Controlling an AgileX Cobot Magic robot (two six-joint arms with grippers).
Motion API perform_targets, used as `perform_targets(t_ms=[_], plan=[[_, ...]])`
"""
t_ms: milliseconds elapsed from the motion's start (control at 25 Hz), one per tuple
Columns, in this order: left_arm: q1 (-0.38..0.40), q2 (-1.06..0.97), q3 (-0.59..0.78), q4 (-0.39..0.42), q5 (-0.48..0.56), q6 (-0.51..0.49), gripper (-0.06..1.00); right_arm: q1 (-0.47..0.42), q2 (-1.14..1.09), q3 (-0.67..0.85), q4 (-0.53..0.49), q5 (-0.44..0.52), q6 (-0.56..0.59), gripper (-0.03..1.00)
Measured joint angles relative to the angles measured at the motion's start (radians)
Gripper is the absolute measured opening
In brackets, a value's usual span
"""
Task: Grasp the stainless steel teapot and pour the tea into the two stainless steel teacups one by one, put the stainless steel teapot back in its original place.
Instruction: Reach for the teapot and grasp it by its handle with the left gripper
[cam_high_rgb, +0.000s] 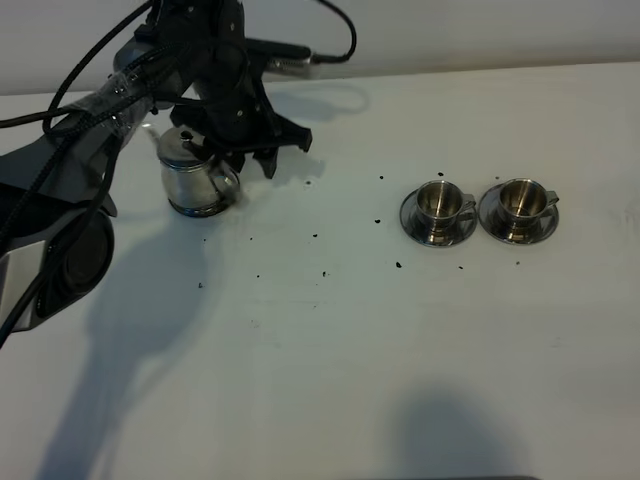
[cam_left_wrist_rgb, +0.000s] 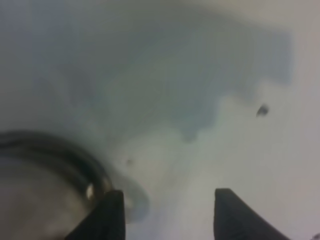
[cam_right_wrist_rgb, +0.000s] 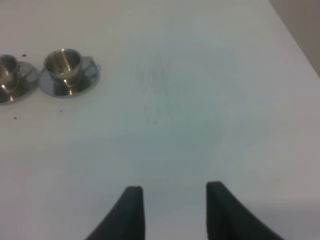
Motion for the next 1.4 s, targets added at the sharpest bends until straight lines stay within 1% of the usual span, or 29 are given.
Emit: perform_targets(t_ms=[280,600,1000,1080,1240,1400], plan=[[0.000,-0.070,0.079,0.014,0.000,0.016,0.44,0.000,0.000,0.000,0.000,0.000,0.000,0.29],[-0.001,-0.123,0.210,0.012,-0.001,0.046,0.44,0.000,0.000,0.000,0.000,0.000,0.000,0.29],[-0.006,-0.134,0.223,0.025,-0.001,0.072,0.44,0.000,0.000,0.000,0.000,0.000,0.000,0.29],[-0.008,-0.150,0.251,0.028,-0.001,0.076,0.44,0.000,0.000,0.000,0.000,0.000,0.000,0.29],[-0.010,-0.199,0.336,0.057,-0.001,0.083,0.44,0.000,0.000,0.000,0.000,0.000,0.000,0.29],[-0.010,-0.227,0.387,0.104,-0.001,0.084,0.44,0.000,0.000,0.000,0.000,0.000,0.000,0.29]])
